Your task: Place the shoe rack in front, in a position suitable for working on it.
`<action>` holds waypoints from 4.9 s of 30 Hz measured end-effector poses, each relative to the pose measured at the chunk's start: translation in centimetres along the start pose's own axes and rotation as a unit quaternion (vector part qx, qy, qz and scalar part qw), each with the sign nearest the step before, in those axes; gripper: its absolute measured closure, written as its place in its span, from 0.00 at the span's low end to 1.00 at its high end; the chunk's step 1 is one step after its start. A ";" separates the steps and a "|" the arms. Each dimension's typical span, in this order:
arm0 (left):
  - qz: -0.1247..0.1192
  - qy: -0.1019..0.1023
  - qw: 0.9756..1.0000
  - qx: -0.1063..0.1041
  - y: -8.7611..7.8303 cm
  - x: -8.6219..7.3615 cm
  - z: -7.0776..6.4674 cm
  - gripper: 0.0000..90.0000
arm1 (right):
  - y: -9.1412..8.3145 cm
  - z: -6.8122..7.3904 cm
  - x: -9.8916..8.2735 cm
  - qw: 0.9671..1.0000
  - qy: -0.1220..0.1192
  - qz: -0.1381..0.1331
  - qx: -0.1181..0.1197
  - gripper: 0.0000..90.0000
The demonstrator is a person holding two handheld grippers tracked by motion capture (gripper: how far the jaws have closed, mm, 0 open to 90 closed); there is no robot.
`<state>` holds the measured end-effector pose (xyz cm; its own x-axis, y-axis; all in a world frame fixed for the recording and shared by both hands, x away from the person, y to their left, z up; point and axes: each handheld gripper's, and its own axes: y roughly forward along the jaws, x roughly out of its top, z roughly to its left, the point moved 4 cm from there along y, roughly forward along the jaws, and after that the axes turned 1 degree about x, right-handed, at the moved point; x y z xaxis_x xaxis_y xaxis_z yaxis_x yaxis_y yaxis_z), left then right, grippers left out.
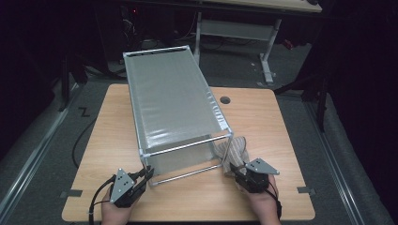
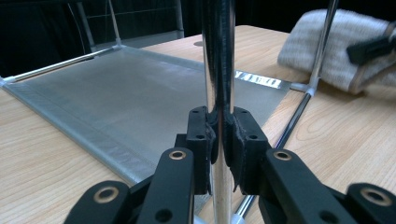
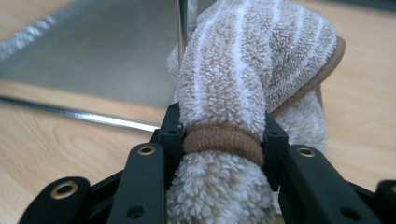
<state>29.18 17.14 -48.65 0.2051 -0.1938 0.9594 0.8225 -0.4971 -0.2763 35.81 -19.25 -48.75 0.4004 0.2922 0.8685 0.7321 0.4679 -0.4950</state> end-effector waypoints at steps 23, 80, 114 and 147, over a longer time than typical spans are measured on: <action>0.002 0.003 1.000 -0.002 0.1 0.0 0.0 0.87 | -4.4 -0.1 3.1 0.990 -0.006 -0.135 -0.042 0.70; 0.002 0.003 1.000 0.014 -0.3 -0.3 -0.4 0.68 | -1.5 -2.4 1.9 0.994 0.021 -0.088 -0.067 0.44; 0.026 0.012 0.999 0.034 -1.8 -0.9 -0.8 0.87 | 2.0 1.6 4.1 0.996 -0.009 -0.091 -0.016 0.88; 0.026 0.015 0.999 0.022 -0.3 -0.5 -0.5 0.87 | -0.2 1.3 2.9 0.996 -0.014 -0.087 -0.019 0.89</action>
<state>28.56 16.91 -49.06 0.2339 -0.2436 0.9412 0.8341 -0.4472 -0.3230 36.14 -17.42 -46.13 0.2512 0.2335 0.9394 0.8094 0.4816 -0.3361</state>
